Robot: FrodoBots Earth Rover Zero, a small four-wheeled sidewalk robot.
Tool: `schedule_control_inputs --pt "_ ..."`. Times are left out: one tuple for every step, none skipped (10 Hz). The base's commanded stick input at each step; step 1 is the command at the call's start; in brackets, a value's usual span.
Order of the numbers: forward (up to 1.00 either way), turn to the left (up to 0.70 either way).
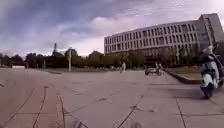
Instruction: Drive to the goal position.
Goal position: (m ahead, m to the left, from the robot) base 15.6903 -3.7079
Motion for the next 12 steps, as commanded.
schedule_control_inputs --pt "1.0 0.0" --pt "1.0 0.0" --pt "1.0 -0.08" --pt "1.0 -0.24" --pt "1.0 -0.04" --pt "1.0 0.0" --pt "1.0 0.0" --pt "1.0 -0.25" --pt "1.0 -0.34" --pt "1.0 -0.23" --pt "1.0 -0.05" --pt "1.0 -0.13"
